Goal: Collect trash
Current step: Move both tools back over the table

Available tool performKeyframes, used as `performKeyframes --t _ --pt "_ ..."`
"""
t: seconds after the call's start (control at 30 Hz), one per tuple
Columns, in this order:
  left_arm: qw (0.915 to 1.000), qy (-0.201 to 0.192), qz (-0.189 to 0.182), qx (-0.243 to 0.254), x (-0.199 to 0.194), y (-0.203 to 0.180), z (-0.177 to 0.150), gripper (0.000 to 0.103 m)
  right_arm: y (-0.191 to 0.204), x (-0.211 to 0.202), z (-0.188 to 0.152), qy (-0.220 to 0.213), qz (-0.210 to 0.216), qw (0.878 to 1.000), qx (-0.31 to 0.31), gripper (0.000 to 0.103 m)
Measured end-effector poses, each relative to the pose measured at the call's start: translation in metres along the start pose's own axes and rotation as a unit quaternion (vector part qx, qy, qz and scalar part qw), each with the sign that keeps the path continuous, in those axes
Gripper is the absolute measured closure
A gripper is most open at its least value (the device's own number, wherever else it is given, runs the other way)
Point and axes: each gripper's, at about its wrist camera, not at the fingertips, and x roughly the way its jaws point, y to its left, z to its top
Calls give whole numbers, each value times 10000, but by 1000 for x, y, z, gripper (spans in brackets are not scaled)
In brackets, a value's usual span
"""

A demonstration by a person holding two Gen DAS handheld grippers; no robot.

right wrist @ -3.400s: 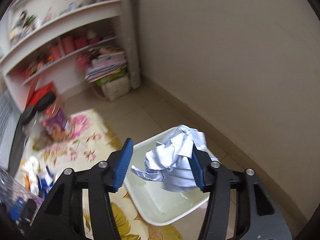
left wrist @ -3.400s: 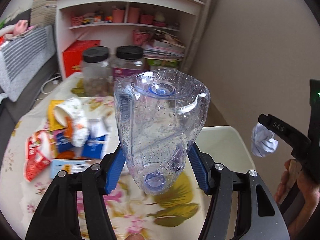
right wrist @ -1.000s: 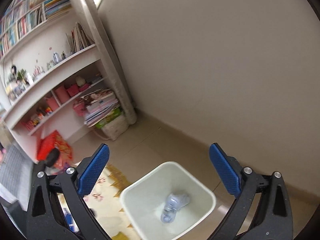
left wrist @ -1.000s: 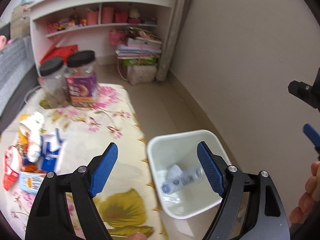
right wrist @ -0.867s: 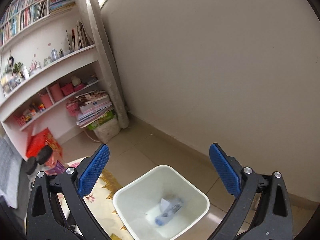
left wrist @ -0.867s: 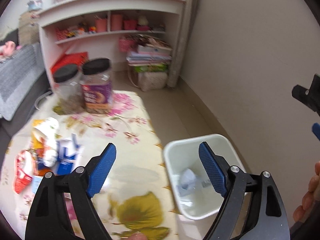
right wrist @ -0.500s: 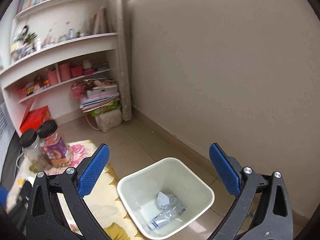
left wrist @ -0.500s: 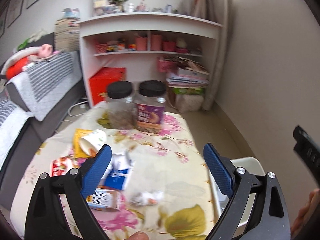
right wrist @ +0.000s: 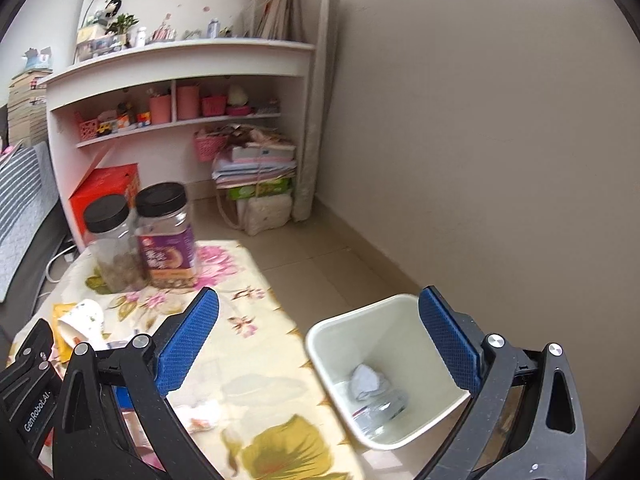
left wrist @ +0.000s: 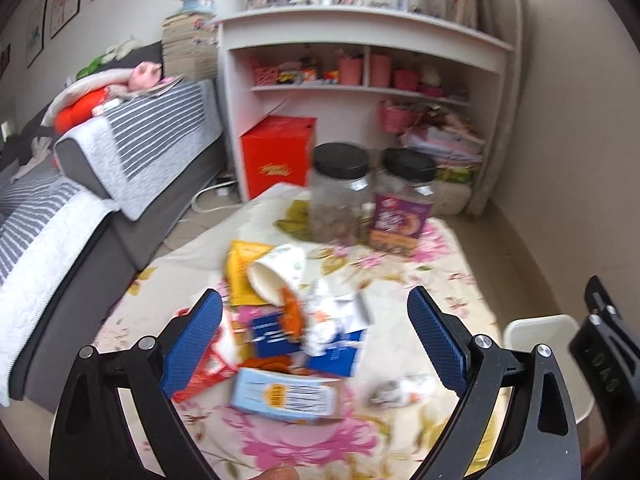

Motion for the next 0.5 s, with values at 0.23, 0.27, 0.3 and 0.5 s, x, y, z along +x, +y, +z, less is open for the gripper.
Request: performKeyframes --t 0.23,0.27,0.3,0.5 --pt "9898 1247 681 -74 70 63 -4 12 39 13 -15 406 333 9984 -212 7" --pt "9876 1403 704 -62 78 69 -5 12 44 16 -17 482 386 9978 -239 7" --pt "9847 1576 740 -48 89 76 -7 12 50 20 -19 602 470 9967 -270 7" --pt "9743 2179 568 66 133 94 -22 13 72 39 -30 1186 864 9887 -305 7"
